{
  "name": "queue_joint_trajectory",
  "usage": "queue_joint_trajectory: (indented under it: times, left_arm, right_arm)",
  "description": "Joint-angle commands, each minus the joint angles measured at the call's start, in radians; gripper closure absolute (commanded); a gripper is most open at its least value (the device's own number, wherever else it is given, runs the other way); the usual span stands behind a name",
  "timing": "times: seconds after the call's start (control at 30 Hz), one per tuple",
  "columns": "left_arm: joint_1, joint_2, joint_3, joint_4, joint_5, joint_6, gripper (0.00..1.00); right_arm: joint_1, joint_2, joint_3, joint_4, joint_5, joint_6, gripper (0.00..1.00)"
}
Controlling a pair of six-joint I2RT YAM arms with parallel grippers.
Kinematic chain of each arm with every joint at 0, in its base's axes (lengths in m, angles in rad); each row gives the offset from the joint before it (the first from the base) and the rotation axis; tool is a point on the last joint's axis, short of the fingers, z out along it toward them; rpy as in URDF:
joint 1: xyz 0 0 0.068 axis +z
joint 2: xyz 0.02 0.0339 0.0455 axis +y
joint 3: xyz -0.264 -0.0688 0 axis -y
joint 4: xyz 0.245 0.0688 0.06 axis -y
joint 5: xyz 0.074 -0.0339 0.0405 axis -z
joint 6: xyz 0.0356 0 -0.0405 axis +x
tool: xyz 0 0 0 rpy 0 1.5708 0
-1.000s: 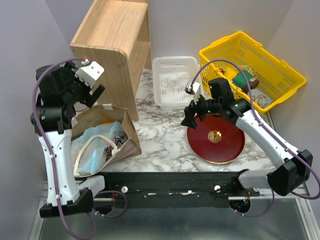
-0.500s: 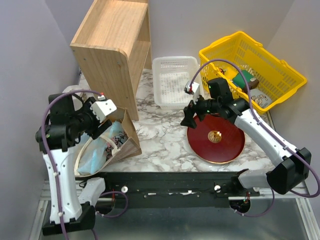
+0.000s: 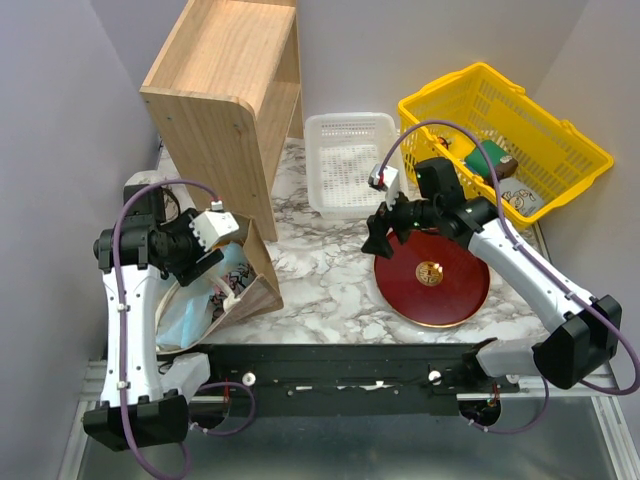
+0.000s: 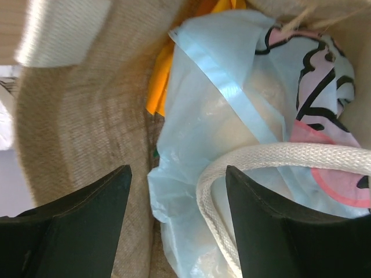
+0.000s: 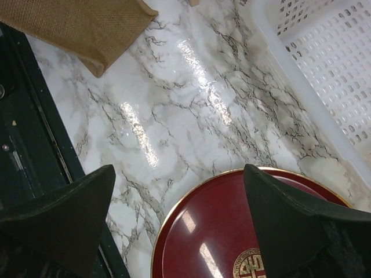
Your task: Untie the knot of the grocery bags and take out the mixed food
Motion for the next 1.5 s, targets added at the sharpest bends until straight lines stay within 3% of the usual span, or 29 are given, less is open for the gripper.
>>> queue_joint_trajectory:
  times: [0.0, 0.1, 0.2, 0.27, 0.3, 0.43, 0.5, 0.77, 0.97, 1.0, 1.03, 1.13, 1.33, 1.37, 1.47]
  left_arm:
    - [0.002, 0.016, -0.062, -0.111, -0.040, 0.031, 0.24]
    - [0.003, 0.030, -0.129, -0.053, -0.074, 0.017, 0.24]
    - [0.002, 0.027, -0.179, 0.041, -0.099, -0.009, 0.30]
    - [0.002, 0.039, -0.162, 0.059, -0.084, -0.015, 0.39]
    - [0.002, 0.048, -0.151, 0.053, -0.074, -0.017, 0.46]
    - [0.002, 0.133, -0.073, -0.022, -0.019, -0.005, 0.92]
    - [0.003, 0.156, -0.001, -0.070, 0.009, 0.000, 0.99]
    - [0.008, 0.194, 0.226, 0.083, 0.048, -0.090, 1.00]
    - [0.009, 0.214, 0.176, 0.189, 0.001, -0.153, 1.00]
    - [0.008, 0.211, 0.168, 0.206, -0.011, -0.170, 0.96]
    - [0.008, 0.197, 0.167, 0.211, -0.020, -0.183, 0.58]
    - [0.008, 0.151, 0.218, 0.173, -0.031, -0.216, 0.29]
    - [0.022, 0.092, 0.395, -0.122, -0.071, -0.158, 0.23]
    - [0.020, 0.085, 0.384, -0.193, -0.088, -0.144, 0.23]
    - [0.022, -0.003, 0.247, -0.192, -0.214, -0.146, 0.23]
  right_arm:
    - [0.006, -0.001, -0.008, 0.008, 0.012, 0.000, 0.00]
    - [0.006, 0.007, 0.002, 0.005, 0.015, 0.000, 0.00]
    - [0.006, 0.011, 0.003, 0.007, 0.014, 0.001, 0.00]
    - [0.005, 0.013, -0.001, 0.005, 0.012, 0.004, 0.00]
    - [0.006, 0.011, -0.004, 0.004, 0.011, 0.003, 0.00]
    - [0.006, 0.007, -0.017, 0.008, 0.015, -0.002, 0.00]
    - [0.006, 0.001, -0.023, 0.007, 0.023, -0.002, 0.00]
    - [0.006, 0.010, -0.029, 0.013, 0.028, -0.009, 0.00]
    - [0.006, 0.036, -0.017, 0.021, 0.017, -0.008, 0.00]
    - [0.006, 0.038, -0.014, 0.021, 0.017, -0.008, 0.00]
    - [0.006, 0.042, -0.012, 0.019, 0.017, -0.008, 0.00]
    - [0.006, 0.044, -0.003, 0.015, 0.021, -0.006, 0.00]
    - [0.006, 0.016, -0.020, 0.015, 0.006, 0.015, 0.00]
    - [0.006, 0.008, -0.024, 0.015, 0.002, 0.018, 0.00]
    - [0.005, -0.013, -0.043, 0.016, -0.018, 0.037, 0.00]
